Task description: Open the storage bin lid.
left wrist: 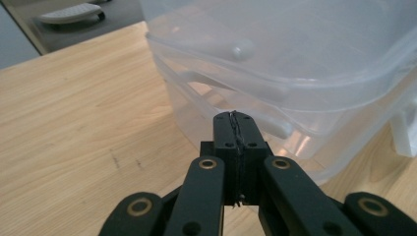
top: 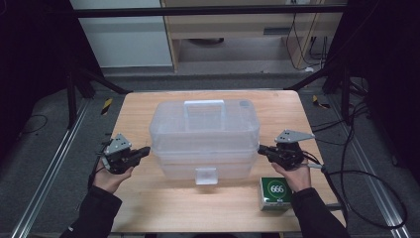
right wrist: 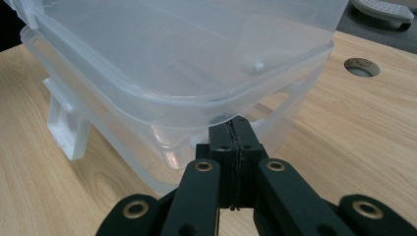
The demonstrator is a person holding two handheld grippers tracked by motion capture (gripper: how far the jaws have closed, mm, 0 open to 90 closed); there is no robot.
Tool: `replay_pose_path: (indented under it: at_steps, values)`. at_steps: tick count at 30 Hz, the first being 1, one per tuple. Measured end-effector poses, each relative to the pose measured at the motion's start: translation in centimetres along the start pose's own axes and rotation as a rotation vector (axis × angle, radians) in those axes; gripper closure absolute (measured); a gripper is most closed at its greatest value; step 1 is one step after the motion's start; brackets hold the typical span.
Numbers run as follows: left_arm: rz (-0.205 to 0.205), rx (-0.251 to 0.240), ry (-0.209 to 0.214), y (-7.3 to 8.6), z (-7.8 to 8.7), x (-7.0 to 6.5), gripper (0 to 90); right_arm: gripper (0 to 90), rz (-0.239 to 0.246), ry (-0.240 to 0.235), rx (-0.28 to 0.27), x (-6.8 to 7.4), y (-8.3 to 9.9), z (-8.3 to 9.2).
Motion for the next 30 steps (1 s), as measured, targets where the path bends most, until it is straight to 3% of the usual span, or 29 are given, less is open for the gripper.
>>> replay_pose_path:
  at_steps: [10, 30]
  values:
    - [-0.001, -0.033, 0.022, -0.6, 0.1, -0.4, 89.0, 90.0, -0.007, -0.002, -0.01, -0.1, -0.1, 0.0]
    - [-0.001, -0.078, -0.014, -2.4, -0.5, -0.1, 88.6, 89.9, 0.002, 0.008, -0.056, -0.5, -2.0, 0.2]
Point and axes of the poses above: each handheld gripper's, and its own axes: z roughly backward along the jaws, y roughly out of its underside, x roughly to its left, the point moved 1 cm from there along -z, roughly forward along the jaws, and after that the axes turned 8 degrees about -x, right-handed, at the moved point
